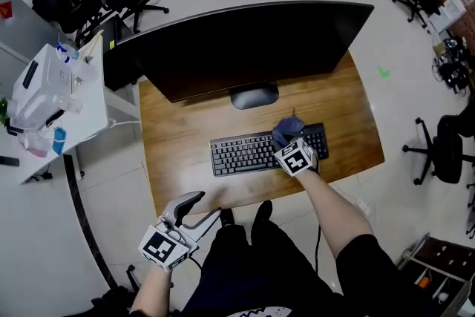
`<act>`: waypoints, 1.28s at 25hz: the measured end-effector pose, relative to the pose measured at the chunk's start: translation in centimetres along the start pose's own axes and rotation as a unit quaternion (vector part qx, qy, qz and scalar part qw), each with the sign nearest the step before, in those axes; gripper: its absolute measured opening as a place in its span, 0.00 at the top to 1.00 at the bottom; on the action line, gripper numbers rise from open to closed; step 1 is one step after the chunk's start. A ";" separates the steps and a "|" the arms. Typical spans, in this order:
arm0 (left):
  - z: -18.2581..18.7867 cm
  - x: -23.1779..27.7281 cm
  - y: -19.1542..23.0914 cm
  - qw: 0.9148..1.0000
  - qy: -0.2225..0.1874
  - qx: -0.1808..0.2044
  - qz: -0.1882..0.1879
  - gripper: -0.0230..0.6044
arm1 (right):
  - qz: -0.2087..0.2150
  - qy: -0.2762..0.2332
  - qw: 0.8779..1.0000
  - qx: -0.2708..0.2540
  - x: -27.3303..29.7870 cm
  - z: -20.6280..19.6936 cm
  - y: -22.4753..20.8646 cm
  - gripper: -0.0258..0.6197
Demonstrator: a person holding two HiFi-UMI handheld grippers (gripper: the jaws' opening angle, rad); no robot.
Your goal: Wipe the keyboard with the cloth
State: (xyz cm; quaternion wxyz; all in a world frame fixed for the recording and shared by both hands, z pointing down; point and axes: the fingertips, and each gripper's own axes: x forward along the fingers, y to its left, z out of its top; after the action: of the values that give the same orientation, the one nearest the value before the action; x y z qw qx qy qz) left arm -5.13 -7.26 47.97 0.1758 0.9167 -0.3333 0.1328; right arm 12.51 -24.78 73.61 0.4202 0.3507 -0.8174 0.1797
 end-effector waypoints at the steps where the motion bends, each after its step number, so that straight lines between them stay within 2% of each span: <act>1: -0.1 -0.2 0.2 1.000 -0.001 -0.001 0.001 0.64 | 0.007 -0.001 1.000 -0.005 0.4 0.5 1.1 0.82; 10: -0.2 -1.3 1.0 1.000 -0.005 -0.004 0.010 0.64 | 0.060 0.000 0.996 -0.062 2.7 3.3 9.0 0.82; 14: -0.2 -1.2 1.0 1.000 -0.005 -0.004 0.009 0.64 | 0.074 0.000 0.994 -0.082 2.7 3.7 10.7 0.82; 17: 0.0 -1.0 0.8 1.000 -0.005 -0.003 0.006 0.64 | 0.083 -0.014 0.994 -0.074 2.2 3.8 10.7 0.82; 20: 0.4 -0.4 0.6 1.000 -0.007 0.000 0.000 0.64 | 0.073 -0.053 0.996 -0.030 0.1 4.6 8.4 0.82; 25: 1.1 0.6 0.5 1.000 -0.010 0.009 -0.012 0.64 | 0.018 -0.107 0.994 0.017 -5.4 4.7 1.5 0.82; 32: 1.6 1.9 0.0 0.999 -0.012 0.017 -0.028 0.64 | -0.102 -0.081 0.990 0.045 -12.4 -1.5 -8.6 0.82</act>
State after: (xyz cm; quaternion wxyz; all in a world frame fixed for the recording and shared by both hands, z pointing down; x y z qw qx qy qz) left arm -3.49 -8.99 47.25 0.1603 0.9300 -0.3072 0.1227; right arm 24.50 -24.59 64.38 0.3521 0.4643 -0.7999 0.1434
